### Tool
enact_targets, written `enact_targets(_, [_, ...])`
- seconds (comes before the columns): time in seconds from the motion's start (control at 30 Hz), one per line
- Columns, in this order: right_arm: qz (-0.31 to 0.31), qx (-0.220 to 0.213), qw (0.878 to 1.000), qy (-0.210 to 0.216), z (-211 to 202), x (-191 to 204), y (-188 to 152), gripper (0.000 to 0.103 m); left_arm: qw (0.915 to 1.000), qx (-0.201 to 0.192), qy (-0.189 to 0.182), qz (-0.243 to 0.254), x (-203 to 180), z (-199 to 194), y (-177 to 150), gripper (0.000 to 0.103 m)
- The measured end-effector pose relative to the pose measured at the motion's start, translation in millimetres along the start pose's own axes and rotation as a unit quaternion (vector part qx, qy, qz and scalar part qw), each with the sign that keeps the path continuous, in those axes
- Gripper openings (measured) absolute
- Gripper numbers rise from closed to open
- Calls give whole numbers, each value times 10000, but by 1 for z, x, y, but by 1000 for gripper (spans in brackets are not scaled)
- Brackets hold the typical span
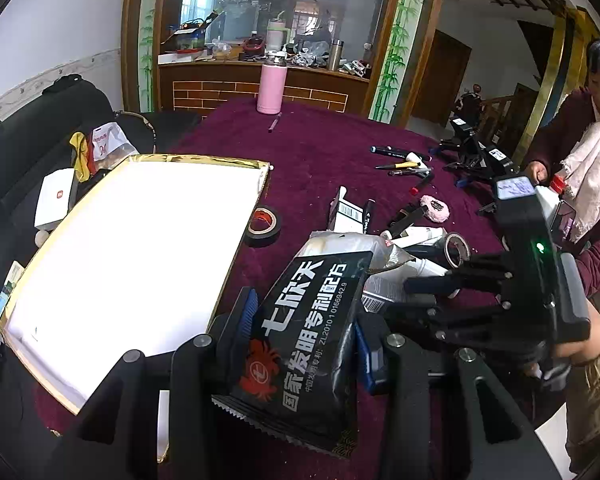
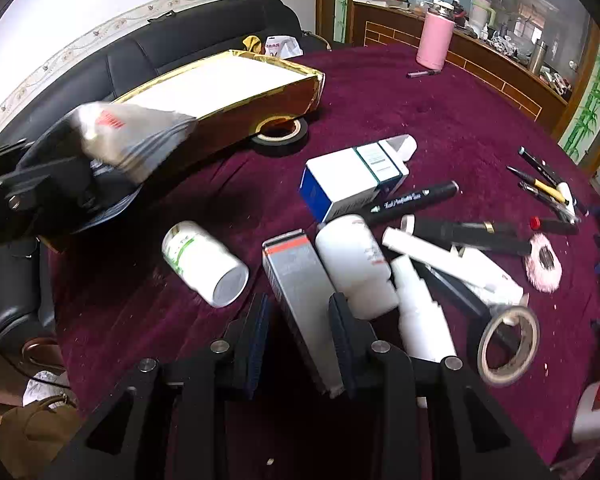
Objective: Organize objects
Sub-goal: 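Lift the black package toward the white tray while the right gripper grasps the grey barcode box, then lower the grey box into the tray and open the right gripper while the left releases the package there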
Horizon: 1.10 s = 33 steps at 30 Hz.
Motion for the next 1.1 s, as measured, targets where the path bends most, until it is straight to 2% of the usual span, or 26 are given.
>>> enact_targets(0.3, [385, -82, 9972, 640, -11, -17, -13, 35, 9997, -133, 198, -75, 11, -19, -2, 42])
enact_targets(0.5, [220, -109, 9977, 630, -10, -9, 0, 35, 9992, -191, 274, -216, 27, -21, 1, 42])
enact_targets(0.63, [44, -15, 9996, 267, 7, -7, 9, 36, 9987, -230, 367, -284, 40, -24, 1, 42])
enact_targets(0.7, [95, 33, 9996, 261, 12, -10, 12, 36, 9982, -251, 437, -323, 47, -27, 2, 42])
enact_targets(0.73, [53, 65, 9997, 222, 15, -11, 12, 40, 9976, -291, 511, -358, 54, -30, 3, 42])
enact_targets(0.77, [-2, 145, 9997, 198, 19, -11, 11, 49, 9972, -319, 555, -388, 59, -32, 5, 43])
enact_targets(0.83, [-83, 480, 9983, 315, 31, -6, 2, 50, 9959, -388, 656, -496, 72, -38, 7, 43])
enact_targets(0.9, [-250, 400, 9988, 141, 35, -2, -2, 47, 9943, -388, 786, -601, 88, -42, 6, 43])
enact_targets(0.93, [-171, 395, 9990, 81, 35, -2, -1, 31, 9937, -343, 858, -631, 93, -41, 5, 43])
enact_targets(1.1, [372, 100, 9991, 154, 21, -10, 6, 29, 9910, -12, 1167, -662, 119, -26, 0, 43])
Point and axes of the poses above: each gripper's, at about its wrist camera, not at the fingertips, and z roughly the way its jaws point, x to its left, y to its top, the point moved 7 cm from there along z, roughly the way its jaws point, and after that the axes turned 8 degrees about -y, right-handed, at the moved point
